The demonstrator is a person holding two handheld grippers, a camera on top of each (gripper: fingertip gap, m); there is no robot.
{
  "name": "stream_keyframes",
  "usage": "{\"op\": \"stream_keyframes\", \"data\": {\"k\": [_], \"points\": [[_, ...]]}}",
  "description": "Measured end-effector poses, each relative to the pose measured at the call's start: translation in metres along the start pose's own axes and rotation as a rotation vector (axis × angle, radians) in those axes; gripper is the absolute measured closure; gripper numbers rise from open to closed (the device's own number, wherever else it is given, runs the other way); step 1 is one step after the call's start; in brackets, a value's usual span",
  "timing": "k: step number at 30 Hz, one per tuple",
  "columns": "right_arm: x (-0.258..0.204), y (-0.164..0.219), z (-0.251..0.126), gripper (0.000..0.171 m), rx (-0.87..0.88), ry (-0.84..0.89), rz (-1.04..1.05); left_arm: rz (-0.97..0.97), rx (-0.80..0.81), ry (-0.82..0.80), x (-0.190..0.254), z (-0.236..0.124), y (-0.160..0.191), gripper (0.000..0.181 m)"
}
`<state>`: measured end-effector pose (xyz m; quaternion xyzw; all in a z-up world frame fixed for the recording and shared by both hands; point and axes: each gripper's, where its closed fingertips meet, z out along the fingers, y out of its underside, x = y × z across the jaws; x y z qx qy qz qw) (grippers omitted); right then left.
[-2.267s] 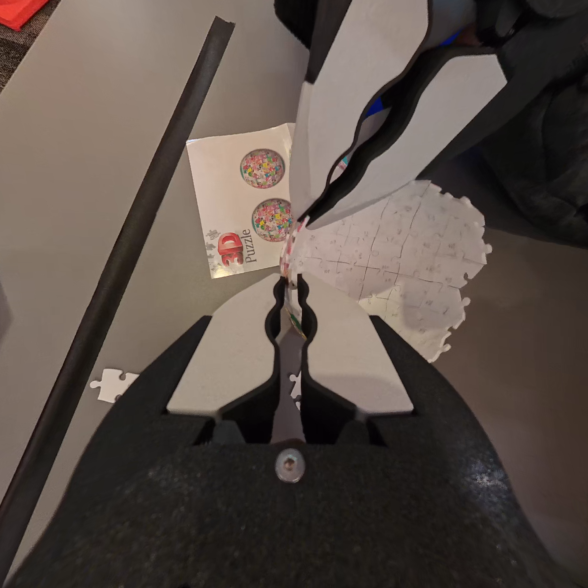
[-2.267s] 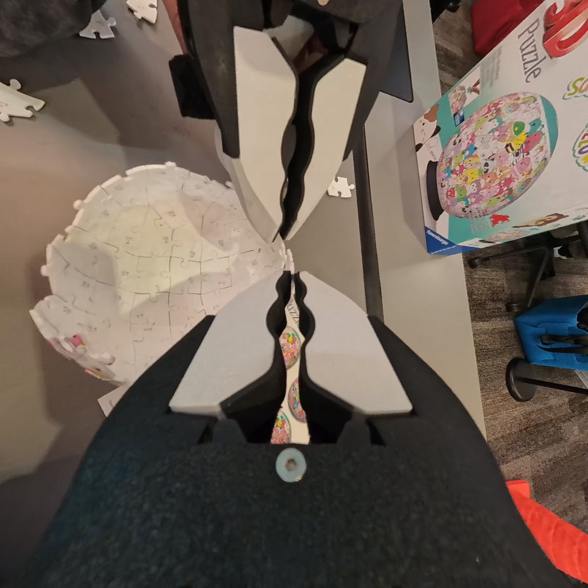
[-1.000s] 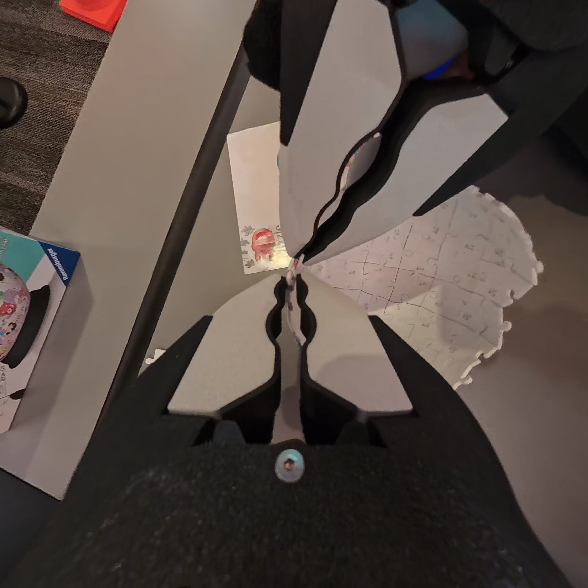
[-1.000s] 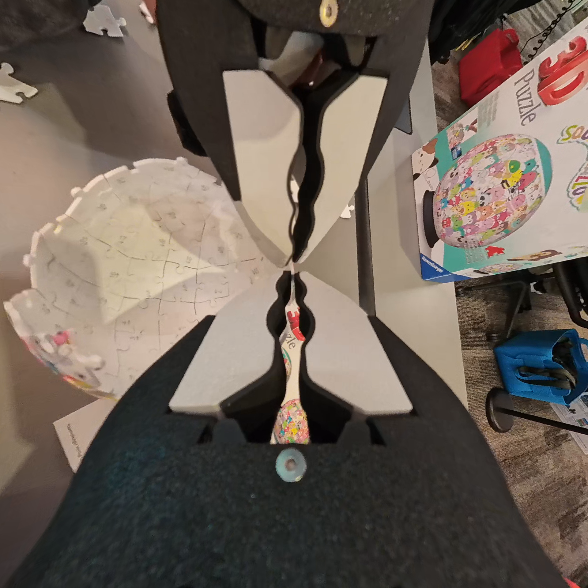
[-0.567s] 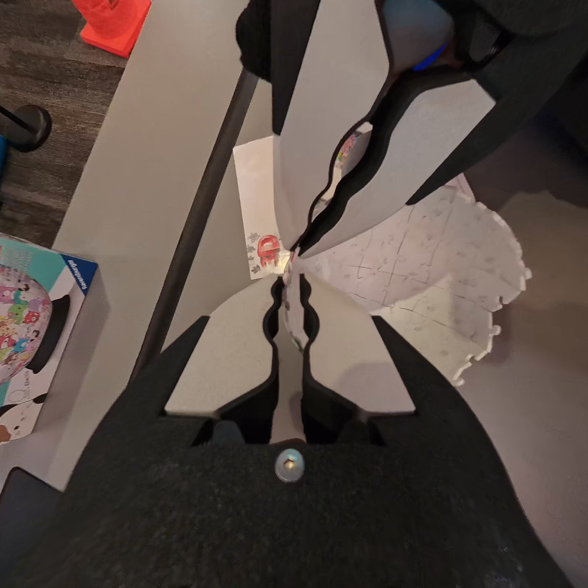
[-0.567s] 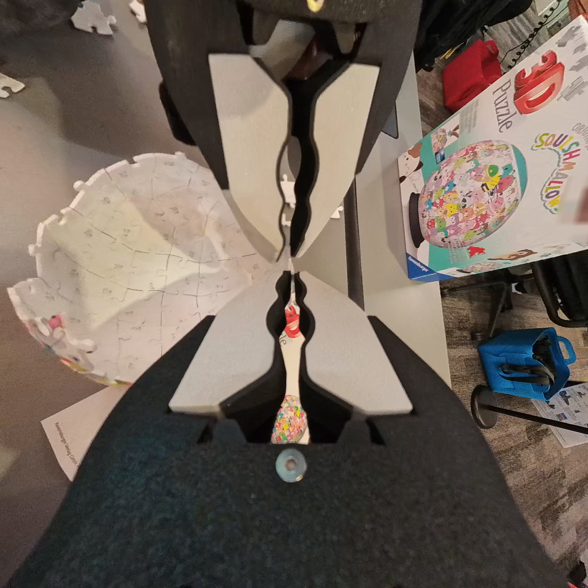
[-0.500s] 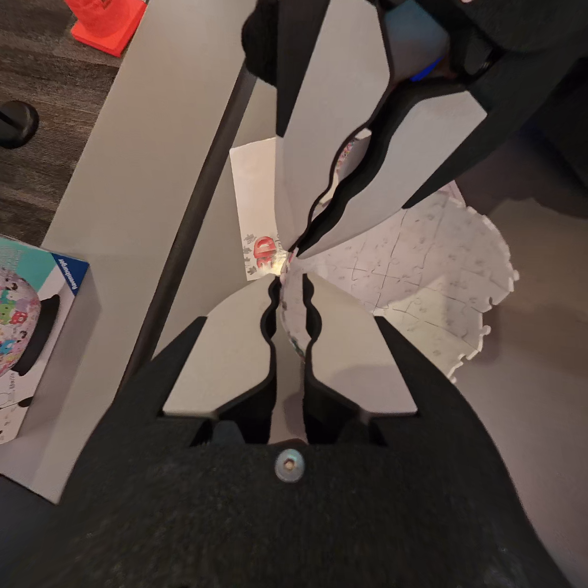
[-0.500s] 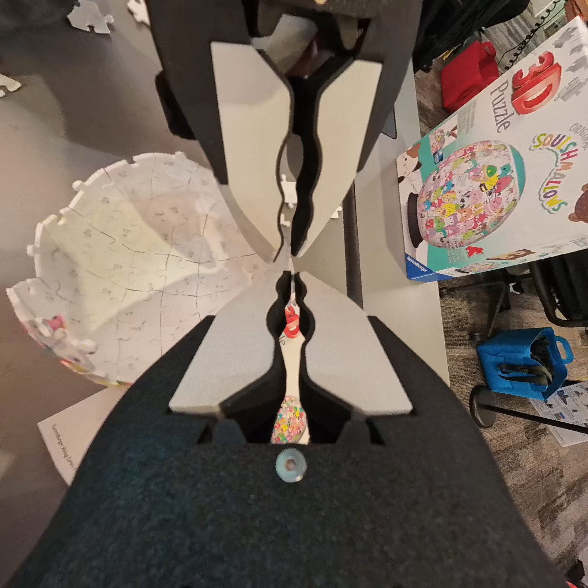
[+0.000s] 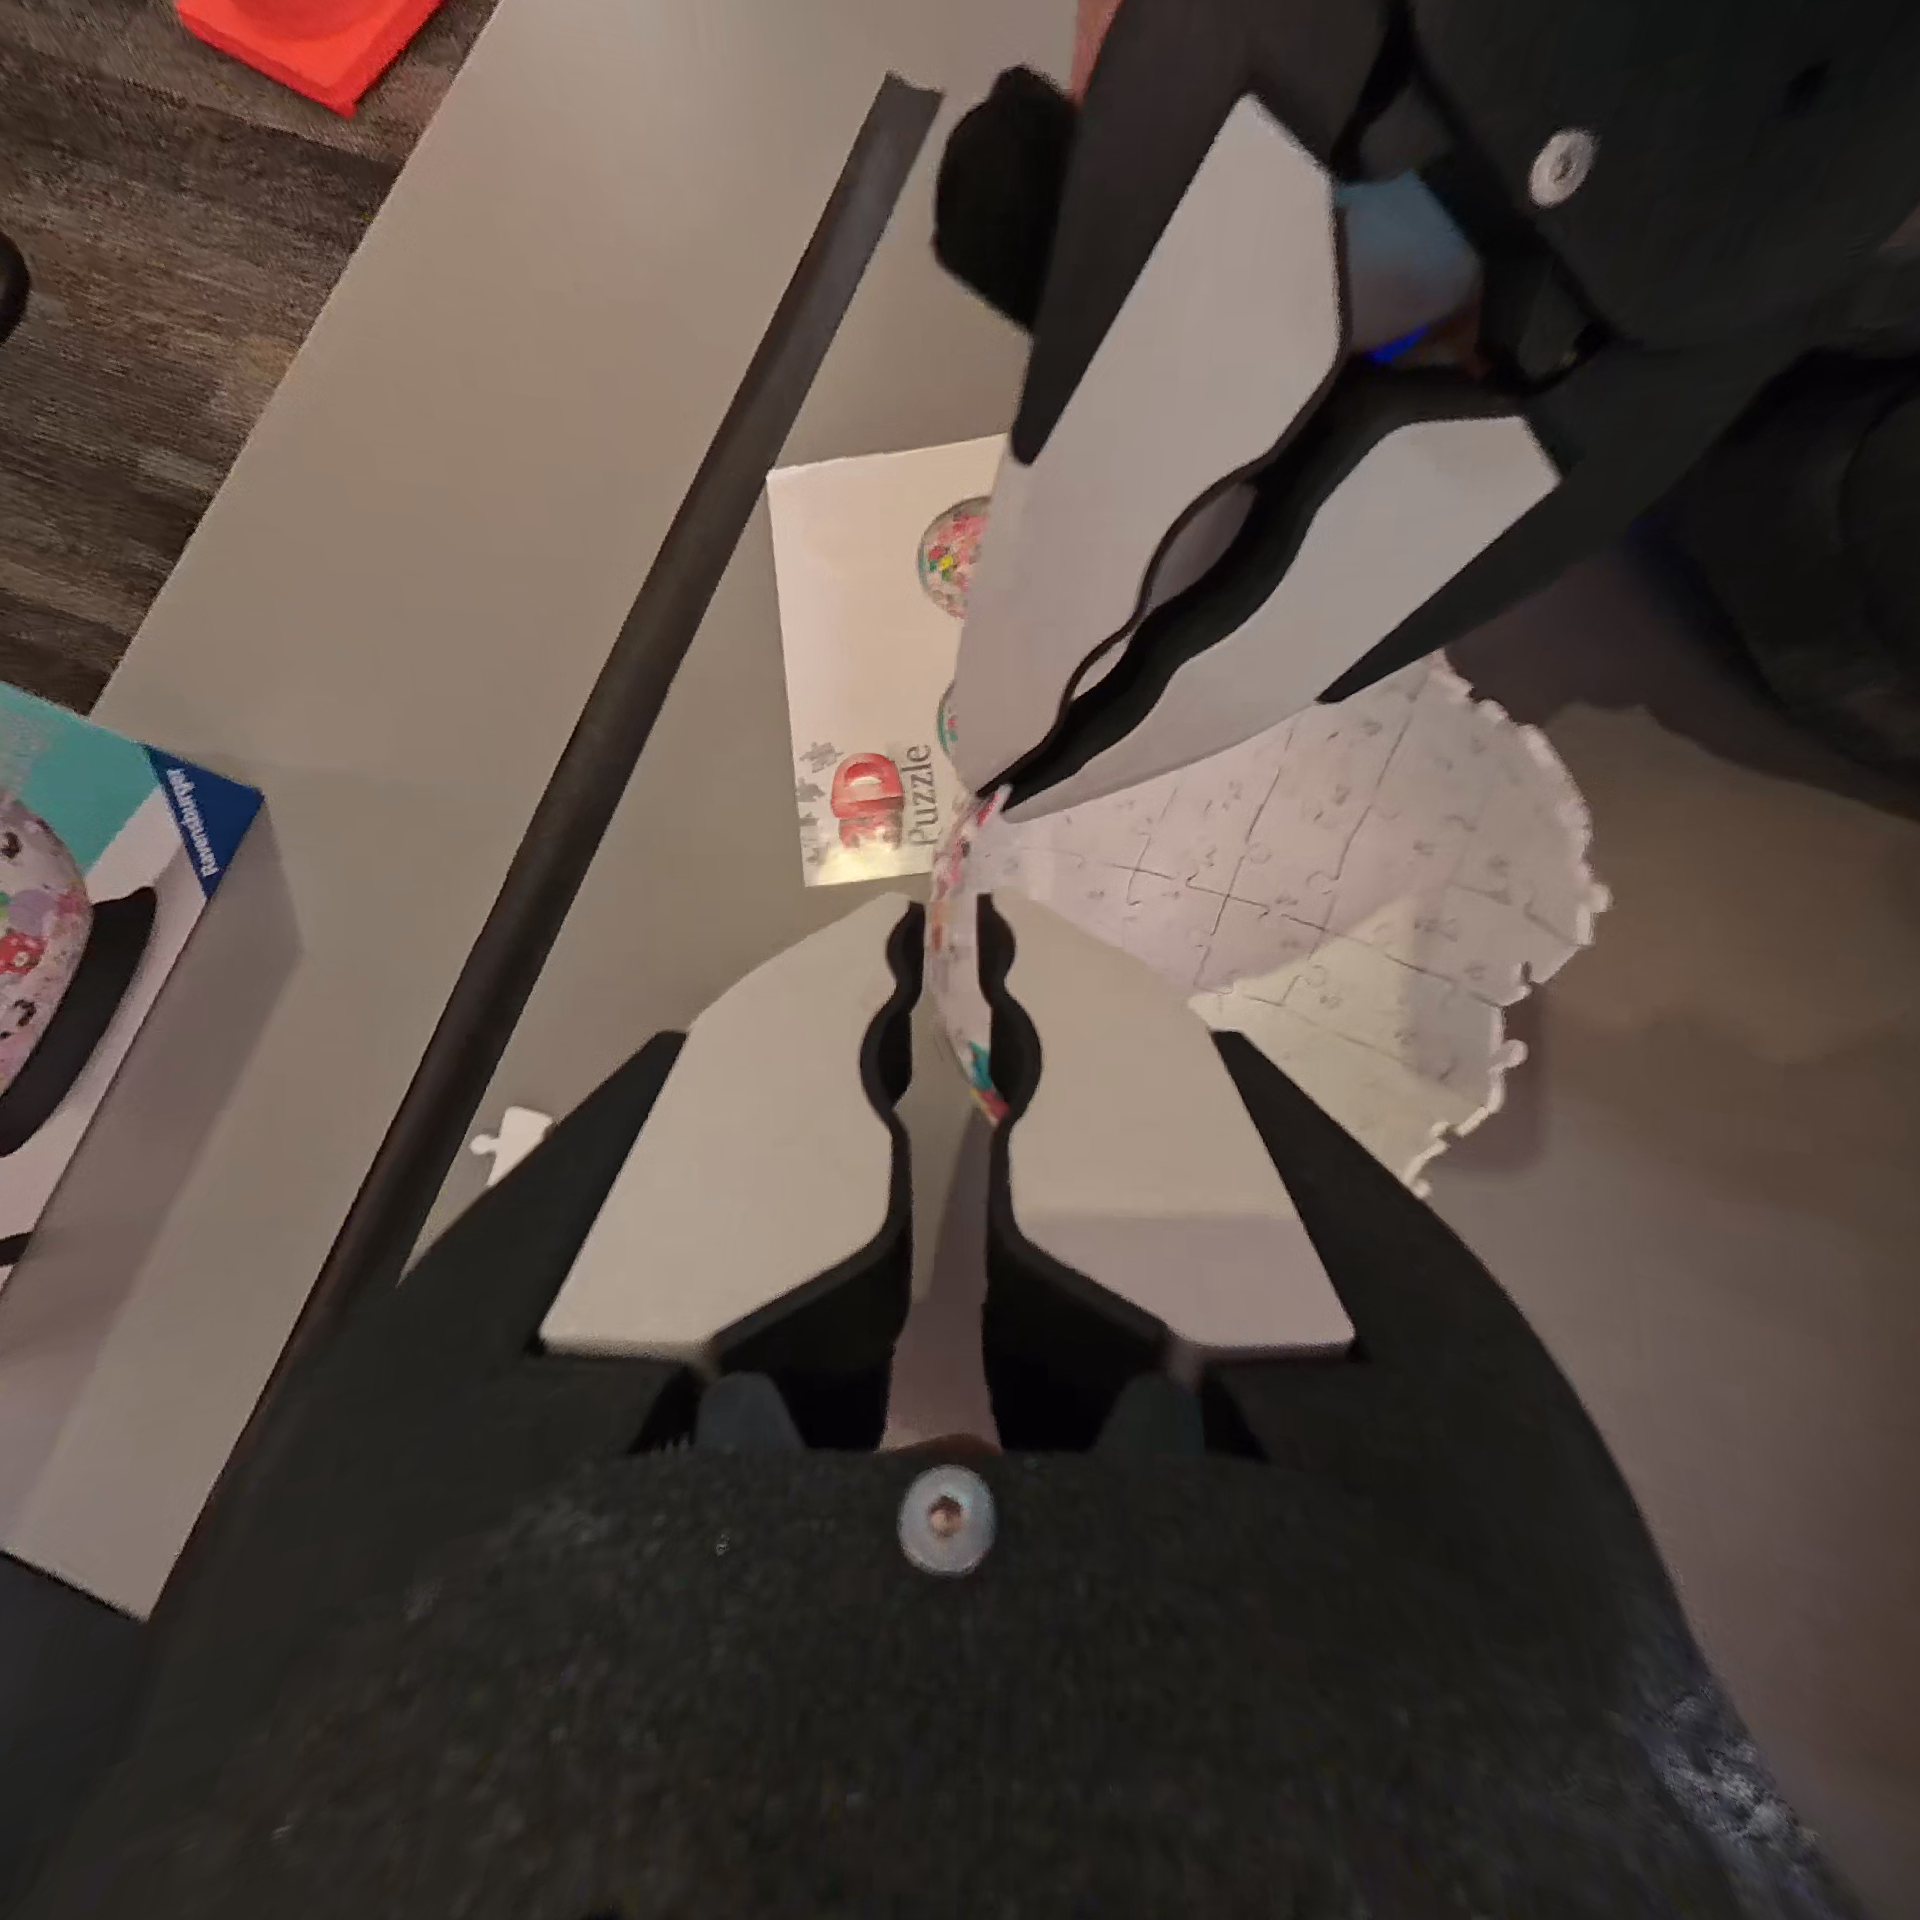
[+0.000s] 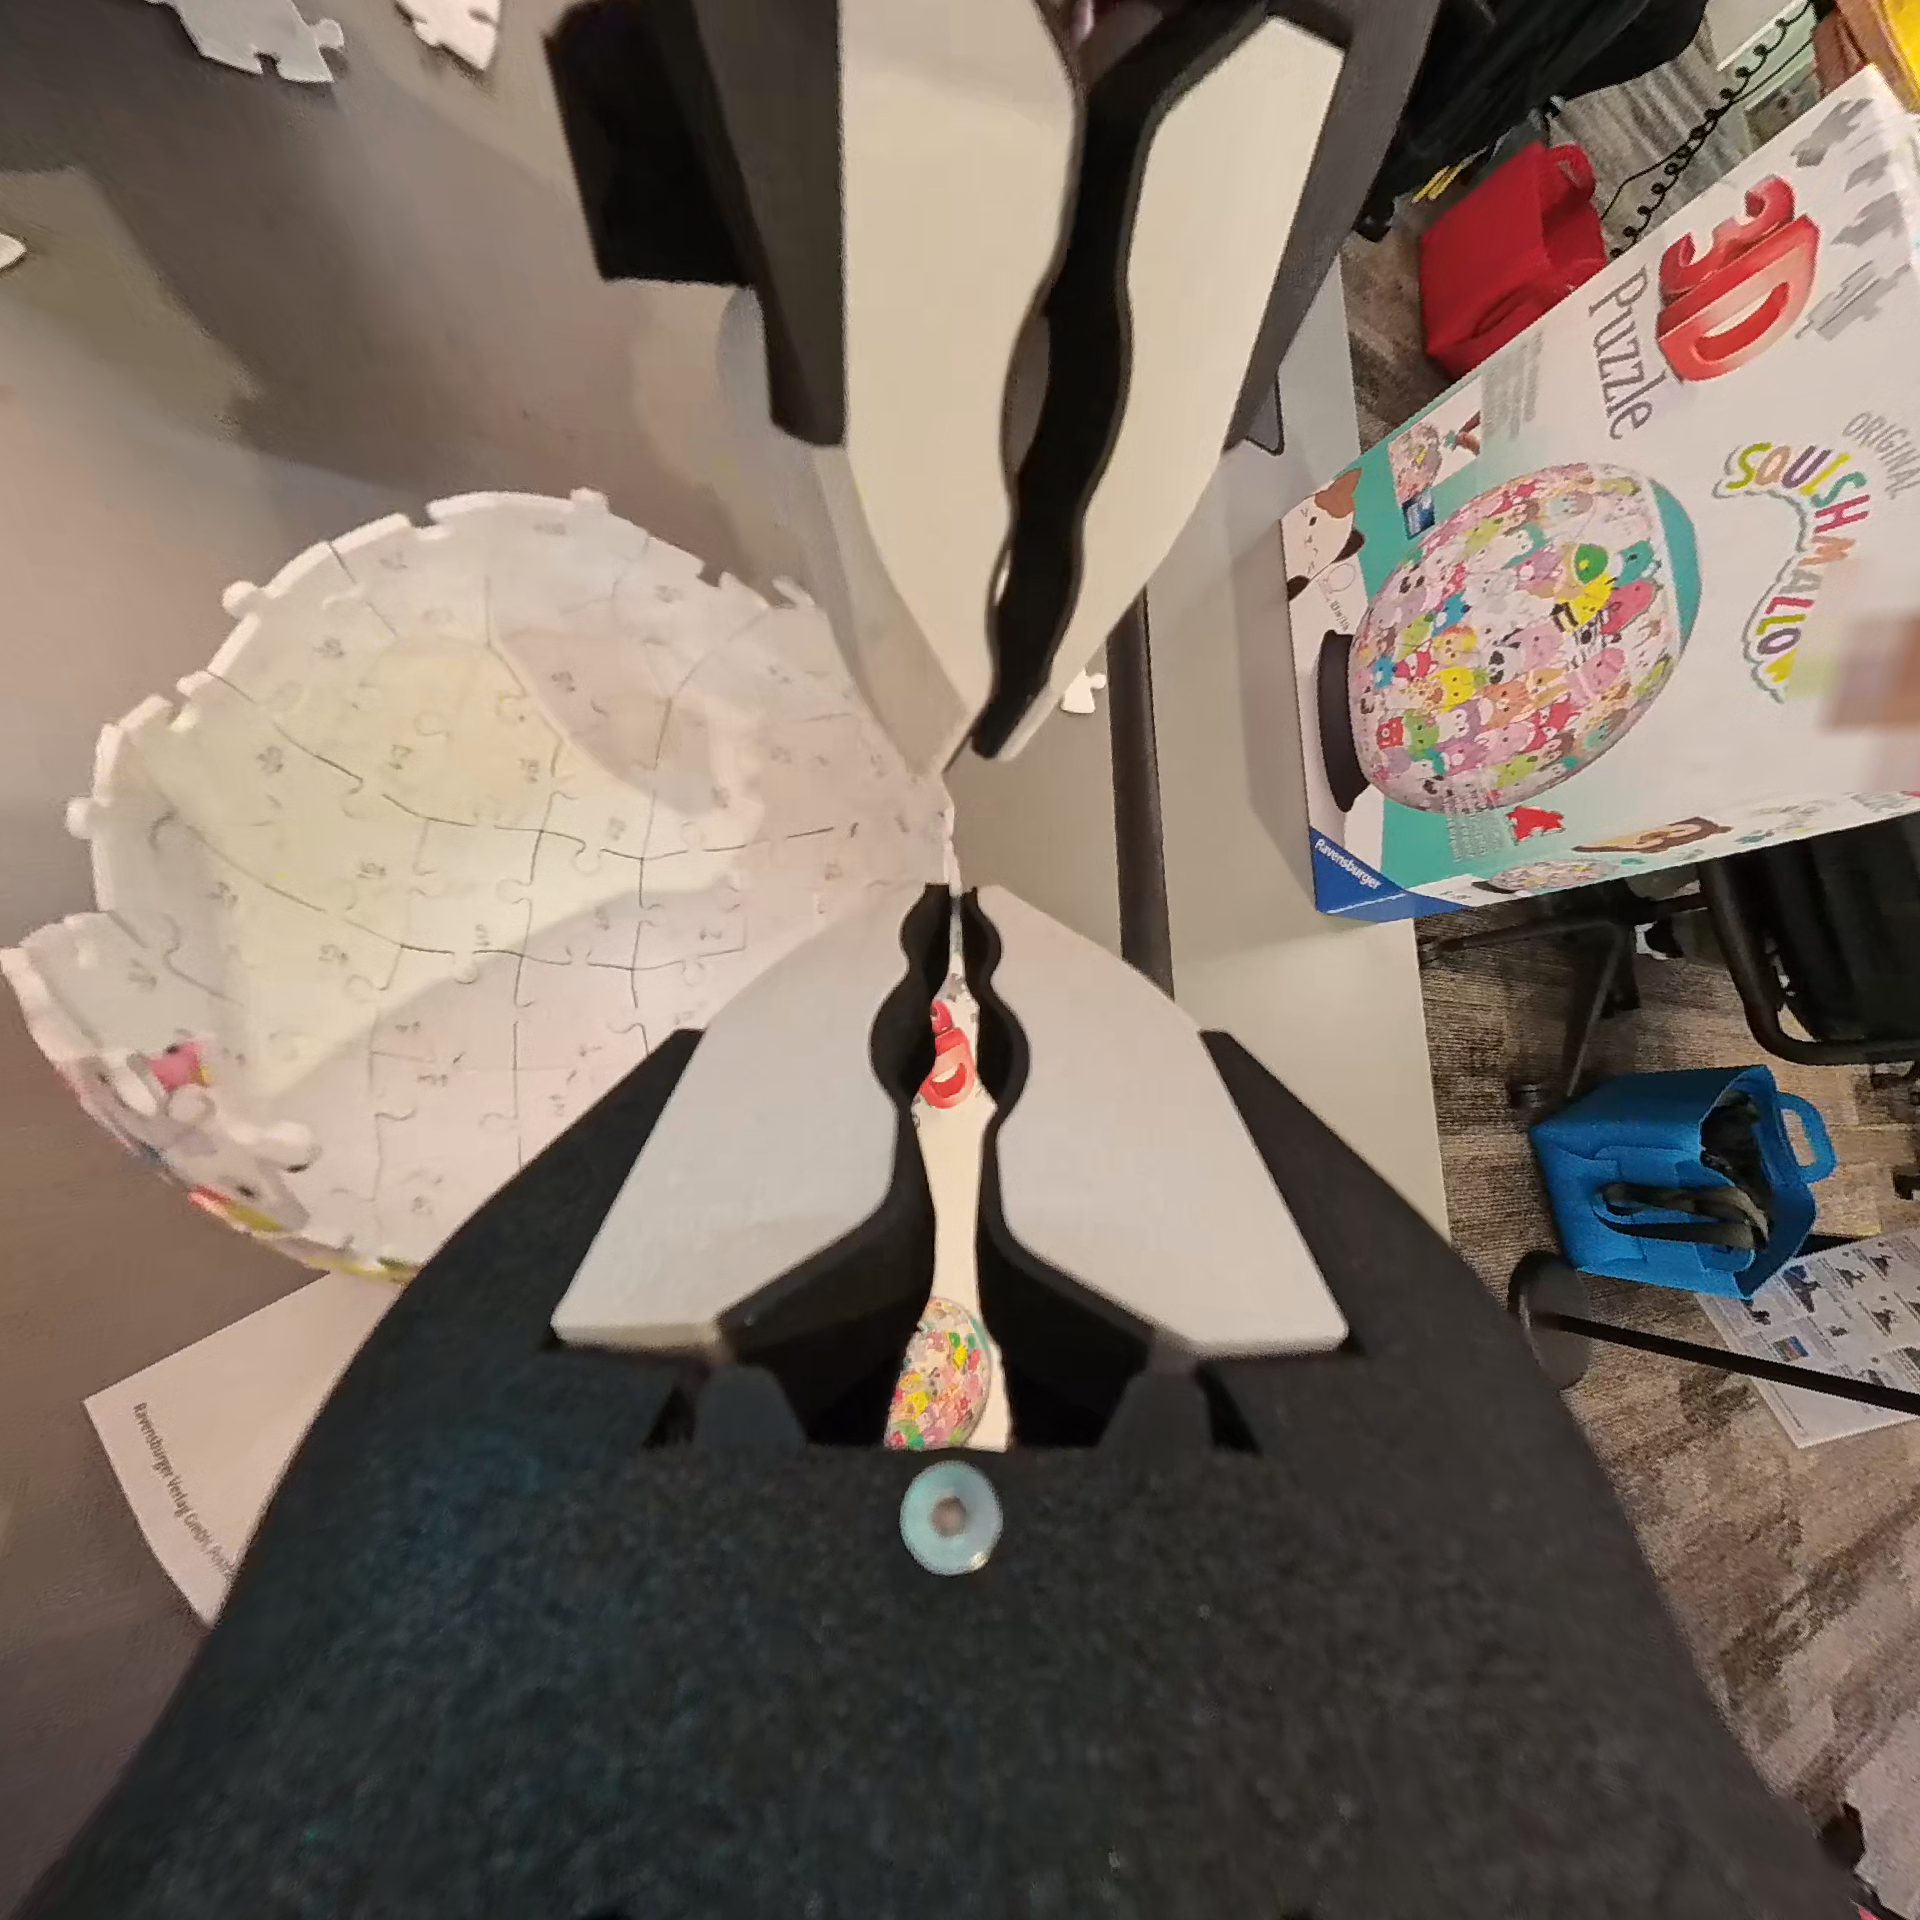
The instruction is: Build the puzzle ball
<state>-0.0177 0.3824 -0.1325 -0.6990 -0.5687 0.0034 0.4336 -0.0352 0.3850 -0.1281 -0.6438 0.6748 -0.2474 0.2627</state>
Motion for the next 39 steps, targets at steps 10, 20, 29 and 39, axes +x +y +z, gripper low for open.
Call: {"op": "stream_keyframes", "data": {"k": [10, 20, 29, 39], "points": [[0.002, -0.003, -0.002, 0.169, 0.020, 0.001, 0.025, -0.020, -0.027, 0.019, -0.003, 0.008, 0.009, 0.181], [0.000, 0.000, 0.005, 0.169, 0.023, -0.018, 0.043, -0.026, -0.033, 0.029, -0.003, 0.011, 0.011, 0.181], [0.002, 0.002, 0.006, 0.169, 0.021, -0.020, 0.068, 0.046, -0.053, 0.004, 0.002, 0.012, 0.010, 0.167], [0.002, 0.002, 0.006, 0.169, 0.020, -0.019, 0.068, 0.068, -0.077, -0.050, -0.002, 0.024, 0.010, 0.170]]}}
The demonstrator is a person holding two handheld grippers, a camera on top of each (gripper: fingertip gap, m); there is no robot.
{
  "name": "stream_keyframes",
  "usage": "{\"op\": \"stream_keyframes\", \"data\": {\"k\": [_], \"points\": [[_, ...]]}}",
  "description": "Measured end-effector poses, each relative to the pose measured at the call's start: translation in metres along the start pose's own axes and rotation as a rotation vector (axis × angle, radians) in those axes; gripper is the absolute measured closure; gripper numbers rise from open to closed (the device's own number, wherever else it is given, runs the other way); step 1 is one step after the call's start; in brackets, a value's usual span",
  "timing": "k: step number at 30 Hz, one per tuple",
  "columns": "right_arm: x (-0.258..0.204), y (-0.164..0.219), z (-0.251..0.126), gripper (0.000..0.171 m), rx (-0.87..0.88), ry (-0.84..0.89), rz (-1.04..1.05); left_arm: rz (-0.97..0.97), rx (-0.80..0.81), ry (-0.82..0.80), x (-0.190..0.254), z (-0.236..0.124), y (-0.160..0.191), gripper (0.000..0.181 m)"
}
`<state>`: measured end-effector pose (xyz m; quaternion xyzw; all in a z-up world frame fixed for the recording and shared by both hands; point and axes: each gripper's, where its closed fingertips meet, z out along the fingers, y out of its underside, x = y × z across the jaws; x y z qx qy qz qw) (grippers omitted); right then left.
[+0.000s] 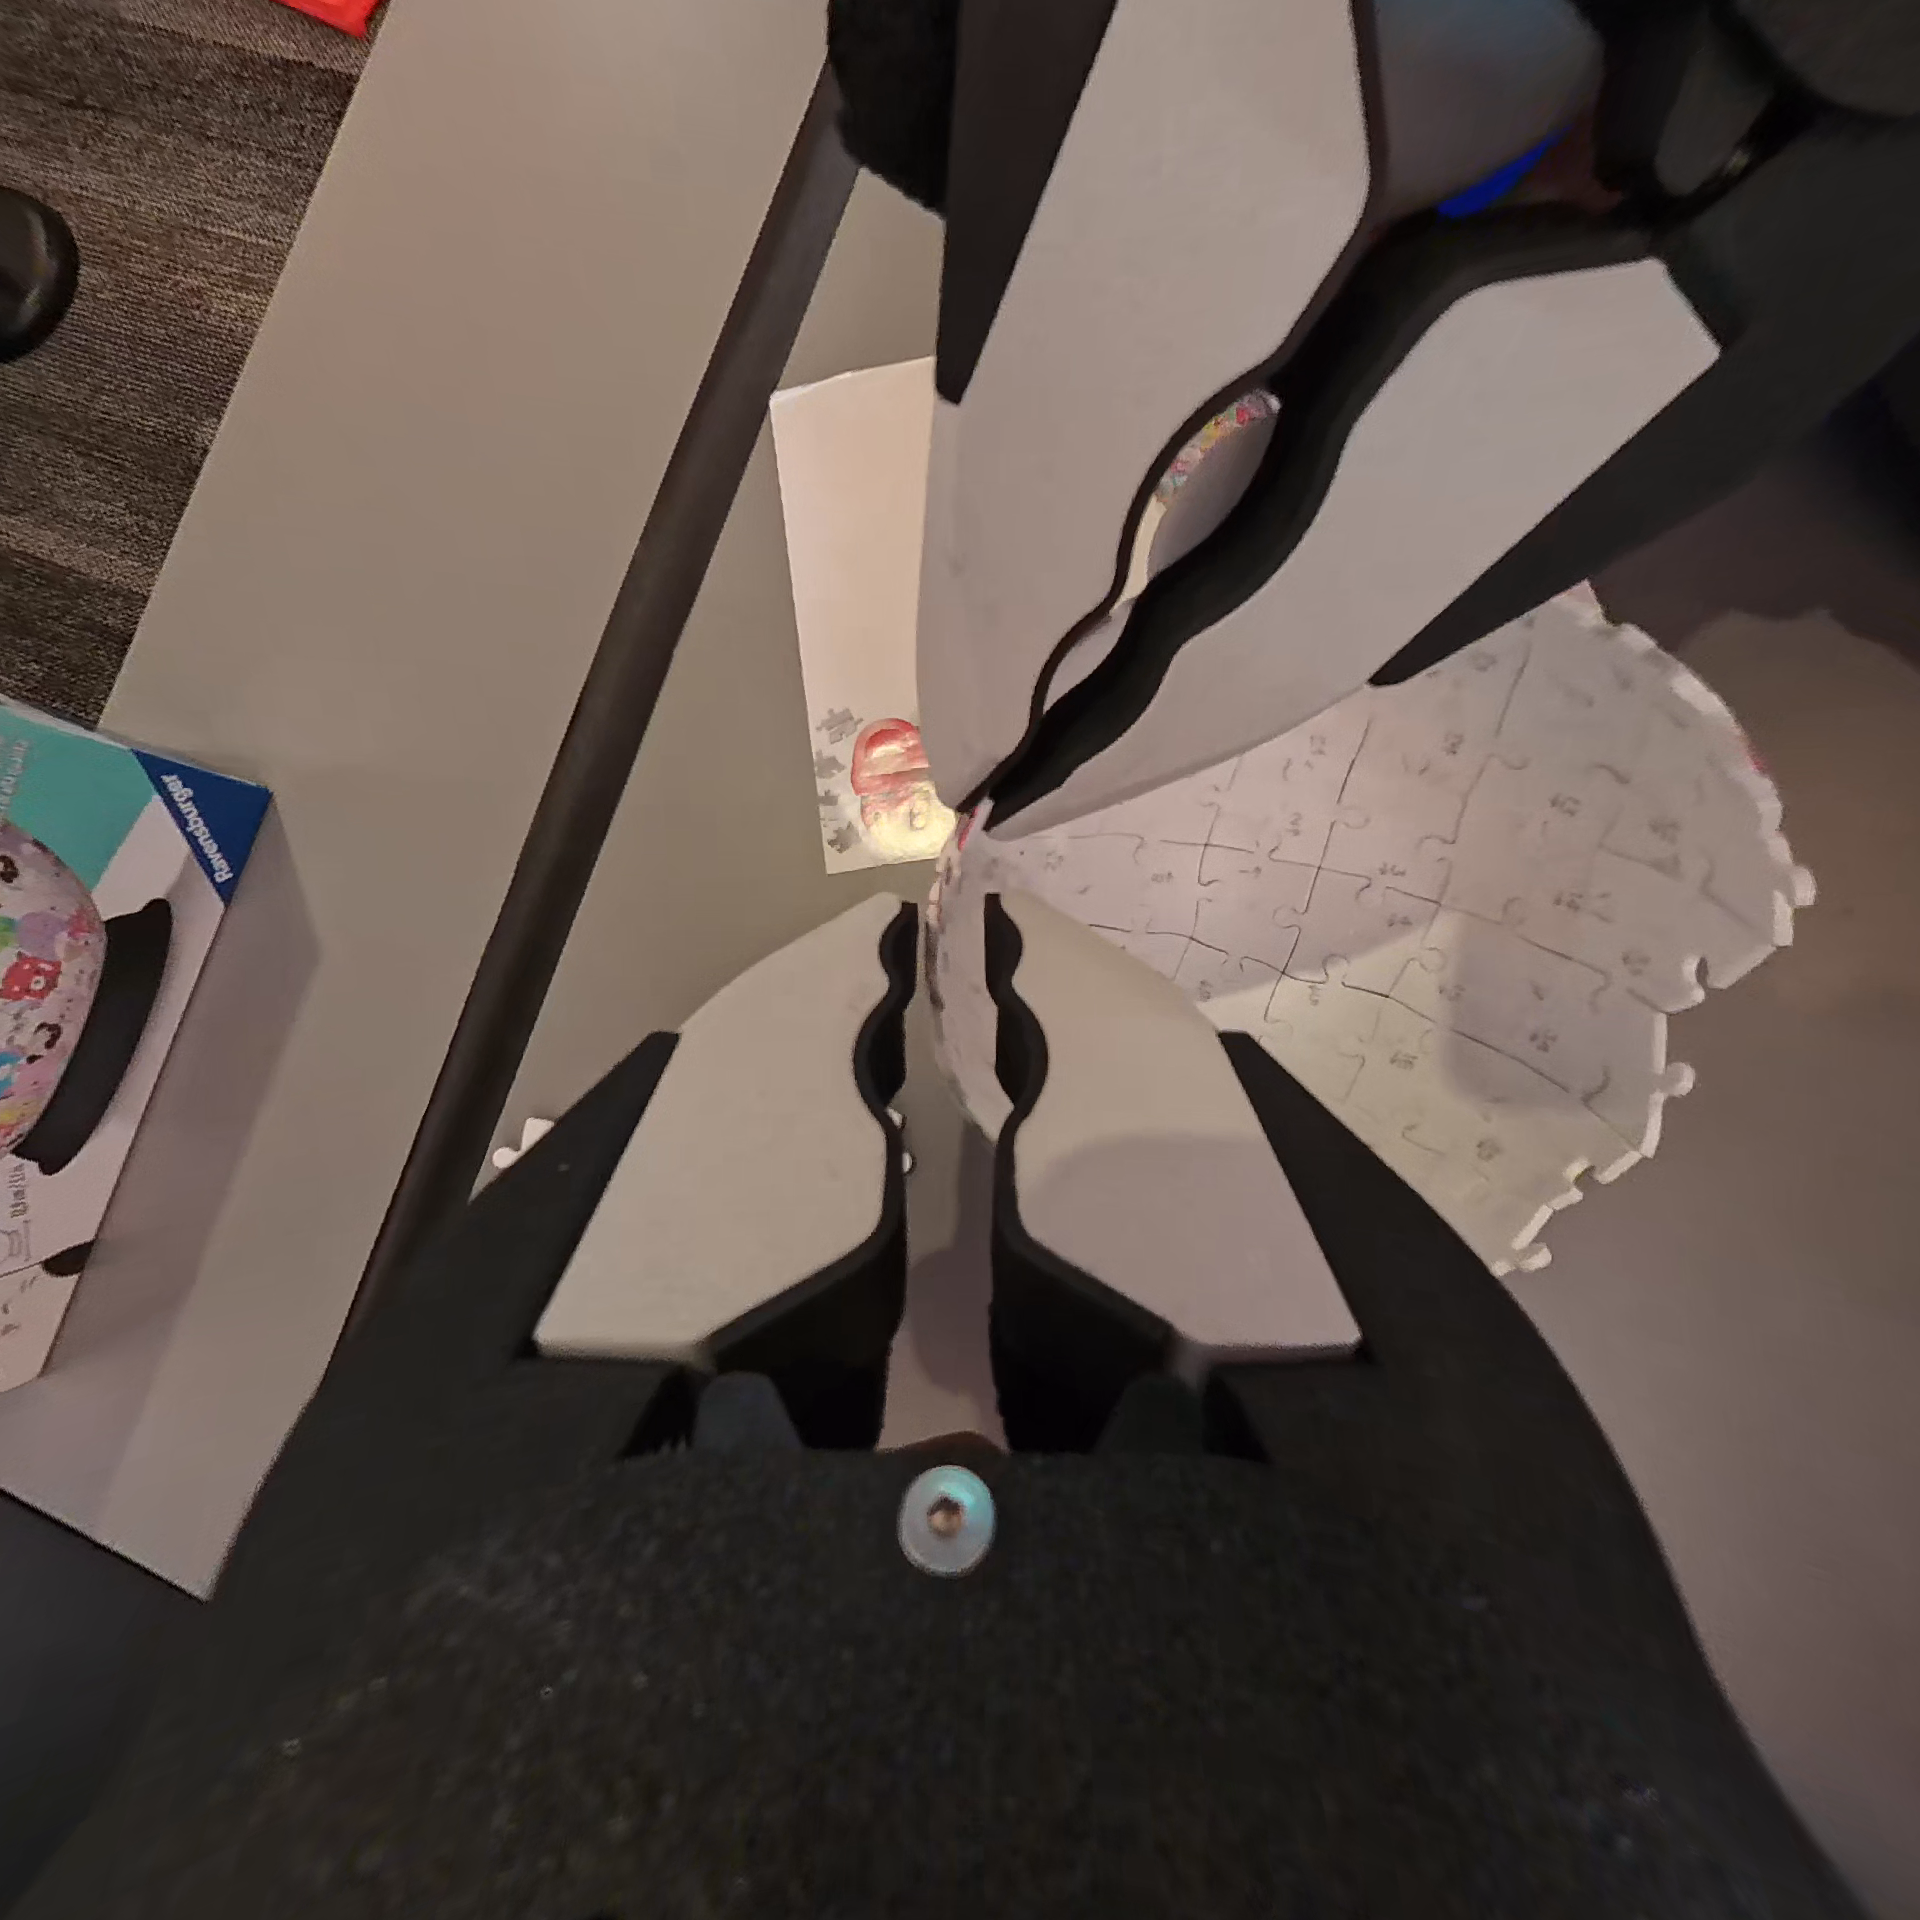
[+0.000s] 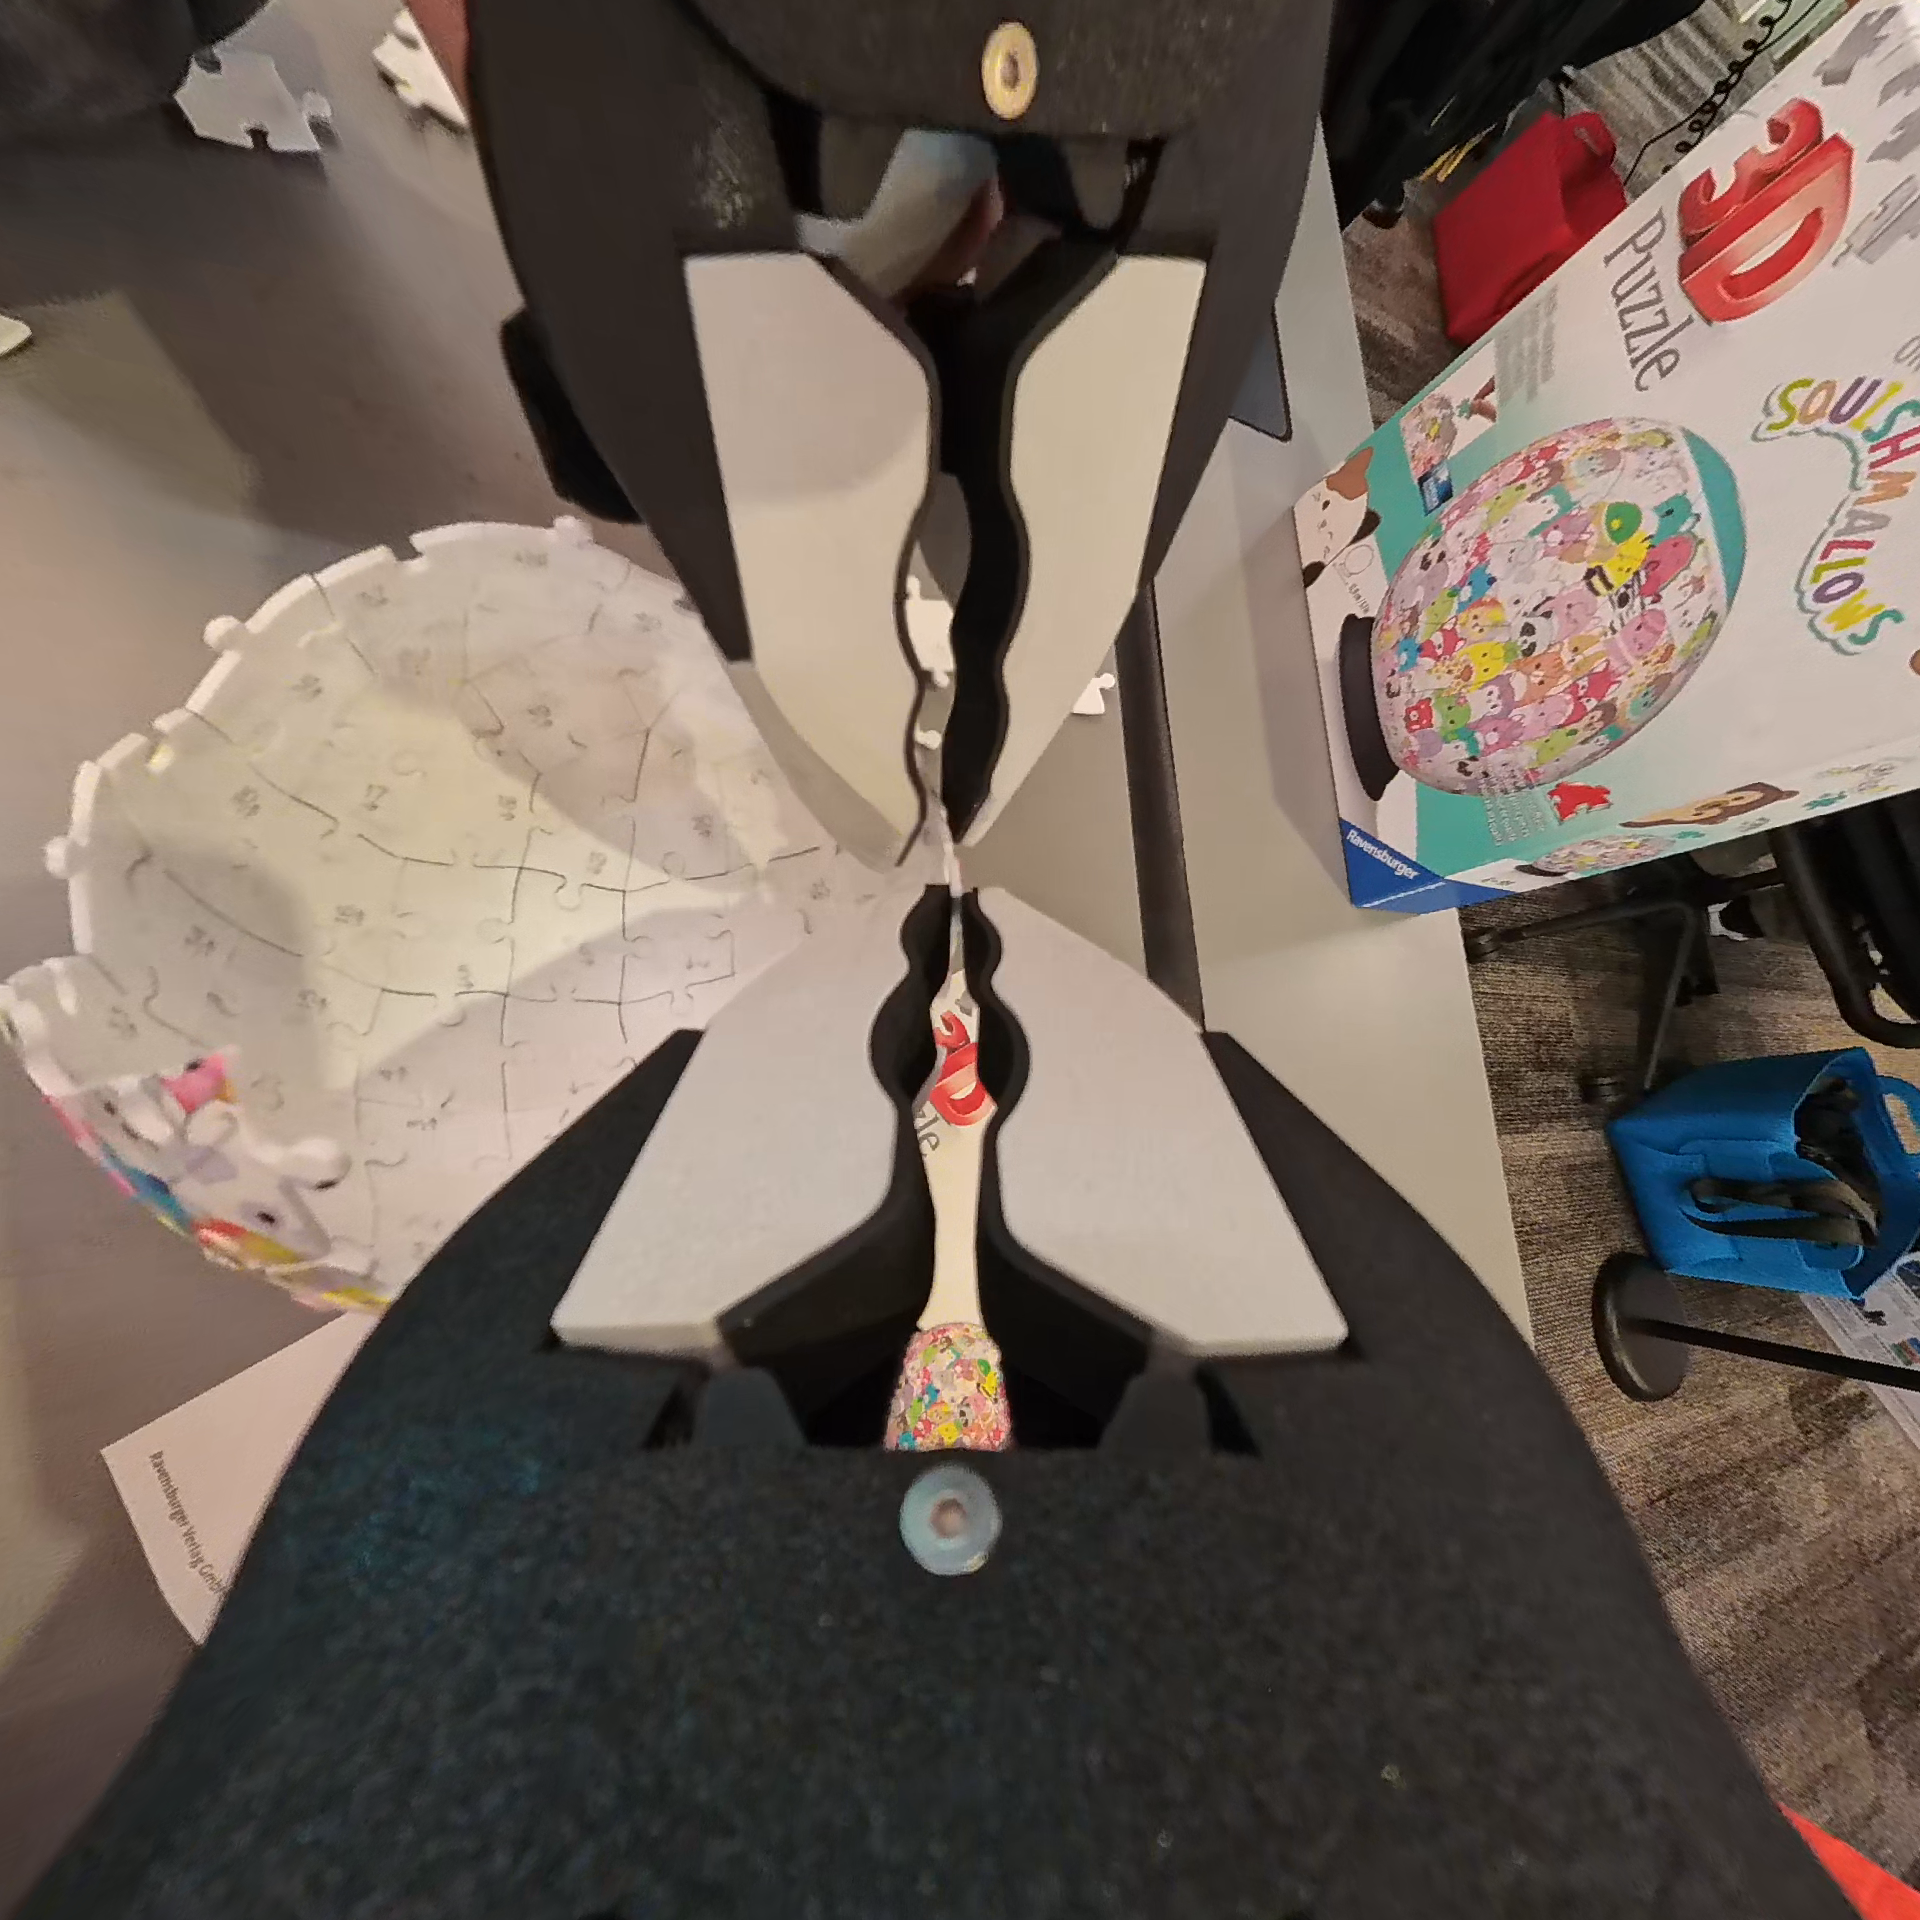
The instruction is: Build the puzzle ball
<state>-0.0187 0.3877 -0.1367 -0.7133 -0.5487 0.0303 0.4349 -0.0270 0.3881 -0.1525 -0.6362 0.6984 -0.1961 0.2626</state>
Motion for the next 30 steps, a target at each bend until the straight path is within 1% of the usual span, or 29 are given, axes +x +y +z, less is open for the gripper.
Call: {"op": "stream_keyframes", "data": {"k": [4, 12, 16, 18, 21, 24, 30], "points": [[0.000, 0.000, 0.000, 0.169, 0.000, 0.003, -0.006, 0.000, -0.003, -0.017, -0.002, 0.001, 0.000, 0.176], [0.002, 0.003, 0.001, 0.169, -0.011, 0.017, -0.019, 0.053, -0.022, -0.074, -0.003, 0.002, 0.000, 0.179], [0.002, 0.003, 0.000, 0.169, -0.011, 0.021, -0.025, 0.054, -0.015, -0.076, -0.003, 0.002, 0.000, 0.179], [0.002, 0.002, 0.000, 0.169, -0.005, 0.022, -0.030, 0.060, -0.004, -0.062, -0.002, 0.000, -0.001, 0.178], [0.002, 0.001, 0.000, 0.169, -0.006, 0.025, -0.039, 0.033, 0.041, -0.013, 0.001, -0.012, -0.006, 0.166], [0.002, 0.002, 0.000, 0.169, -0.008, 0.029, -0.045, -0.007, 0.056, -0.004, -0.004, -0.020, -0.008, 0.167], [0.003, 0.002, 0.001, 0.169, -0.011, 0.041, -0.068, 0.019, -0.025, -0.033, -0.004, -0.007, 0.003, 0.169]]}}
